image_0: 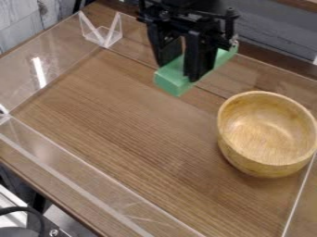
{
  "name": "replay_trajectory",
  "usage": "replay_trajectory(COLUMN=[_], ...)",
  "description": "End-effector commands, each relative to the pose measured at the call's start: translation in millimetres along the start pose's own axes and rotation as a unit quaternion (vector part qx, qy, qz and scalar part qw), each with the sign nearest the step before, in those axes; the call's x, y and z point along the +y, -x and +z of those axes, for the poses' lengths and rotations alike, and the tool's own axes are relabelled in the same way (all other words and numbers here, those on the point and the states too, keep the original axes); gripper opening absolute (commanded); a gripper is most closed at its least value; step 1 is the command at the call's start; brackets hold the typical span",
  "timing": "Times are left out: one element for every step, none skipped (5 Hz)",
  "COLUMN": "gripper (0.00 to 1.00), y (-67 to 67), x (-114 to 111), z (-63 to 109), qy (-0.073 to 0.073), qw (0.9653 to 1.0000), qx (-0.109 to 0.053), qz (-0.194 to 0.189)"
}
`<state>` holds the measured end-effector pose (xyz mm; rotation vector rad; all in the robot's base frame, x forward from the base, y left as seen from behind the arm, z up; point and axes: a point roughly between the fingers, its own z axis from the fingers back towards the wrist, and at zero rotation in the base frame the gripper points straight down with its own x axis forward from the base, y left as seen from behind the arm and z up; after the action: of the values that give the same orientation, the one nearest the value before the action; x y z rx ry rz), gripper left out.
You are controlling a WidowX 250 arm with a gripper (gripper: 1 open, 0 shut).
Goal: Put the green block in the brown bowl
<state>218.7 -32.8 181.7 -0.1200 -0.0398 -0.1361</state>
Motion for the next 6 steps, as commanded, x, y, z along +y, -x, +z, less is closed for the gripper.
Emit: replay_trajectory(gripper=[0.0, 0.0, 0.0, 0.0, 0.0, 0.0], y=[-0.1, 0.5, -0.7, -1.8, -3.1, -4.9], x=[3.3, 5.3, 6.6, 10.0, 13.3, 14.5], z=[11.2, 11.9, 13.9, 16.3, 18.4, 17.5], qy=[-0.006, -0.009, -0.011, -0.013, -0.016, -0.019], qw=[0.9996, 0.9996, 0.9994, 0.9993, 0.9991, 0.9989], qx=[-0.026, -0.028, -0.031, -0.035, -0.039, -0.041], qz=[0.002, 0.003, 0.005, 0.009, 0.011, 0.01])
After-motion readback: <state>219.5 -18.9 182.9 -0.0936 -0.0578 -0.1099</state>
